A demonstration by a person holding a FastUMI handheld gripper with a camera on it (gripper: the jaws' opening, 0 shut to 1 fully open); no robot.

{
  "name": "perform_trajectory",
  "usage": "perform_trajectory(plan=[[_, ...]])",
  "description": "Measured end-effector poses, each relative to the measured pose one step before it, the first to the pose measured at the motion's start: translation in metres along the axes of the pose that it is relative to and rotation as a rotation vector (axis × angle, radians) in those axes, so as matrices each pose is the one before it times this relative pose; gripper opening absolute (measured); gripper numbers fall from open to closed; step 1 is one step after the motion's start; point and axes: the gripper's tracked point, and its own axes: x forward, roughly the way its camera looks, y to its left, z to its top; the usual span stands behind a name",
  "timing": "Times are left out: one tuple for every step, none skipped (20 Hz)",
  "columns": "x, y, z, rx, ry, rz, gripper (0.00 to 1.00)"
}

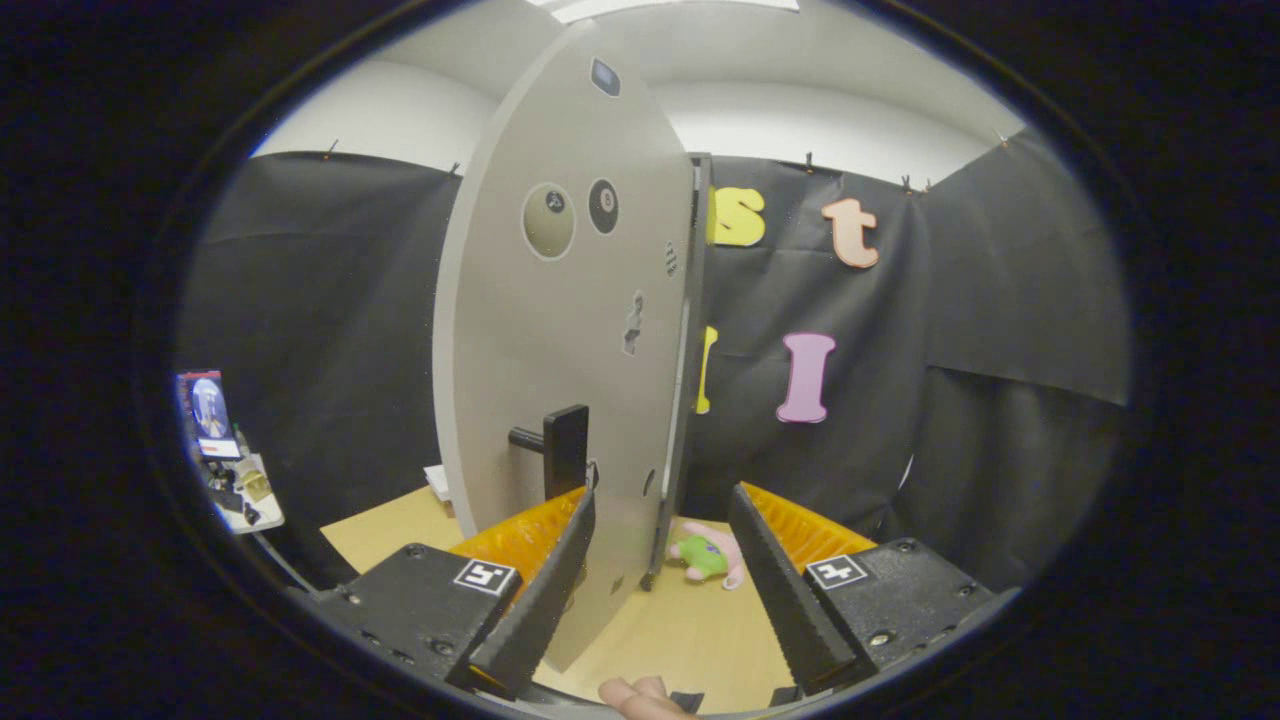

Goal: Open the shoe cabinet door, grab the shoes and put them into the shoe cabinet, then close the shoe cabinet door.

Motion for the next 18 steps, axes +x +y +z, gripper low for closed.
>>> perform_trajectory(plan=[[0.0043,0.01007,-0.00059,-0.00545,0.00252,0.00521,0.91],[0.00367,0.01135,0.0025,-0.00409,-0.00332,0.00589,0.91],[0.00427,0.01089,0.00208,-0.00494,-0.001,0.0037,0.91],[0.00383,0.01073,0.00294,-0.00102,-0.00487,0.00067,0.91],[0.00468,0.01138,0.00089,-0.00031,-0.0012,0.00028,0.91],[0.00396,0.00971,0.00074,0.00389,-0.0024,0.00059,0.91],[0.00432,0.00864,0.00249,0.00377,-0.00346,0.00295,0.91],[0.00416,0.00751,0.00297,0.00665,-0.00729,0.00361,0.91],[0.00447,0.00718,0.00092,0.00777,-0.0041,0.0015,0.91],[0.00412,0.006,0.0022,0.00813,-0.00917,-0.00211,0.92],[0.00368,0.00457,0.00314,0.01266,-0.01142,-0.00467,0.92],[0.00581,0.00611,0.00377,0.01244,-0.01224,-0.00503,0.93],[0.00603,0.00335,0.0028,0.00685,-0.01012,-0.01097,0.93],[0.0071,0.00373,0.00054,0.00864,-0.00058,-0.00942,0.94],[0.00671,0.00584,-0.00042,0.00498,-0.00189,-0.00148,0.93],[0.00891,0.0073,-0.00023,0.00402,-0.00006,0.00736,0.94],[0.00988,0.00702,-0.00379,-0.00052,0.01021,0.01006,0.93],[0.00877,0.00669,-0.00392,0.00096,0.01613,0.00792,0.94]])
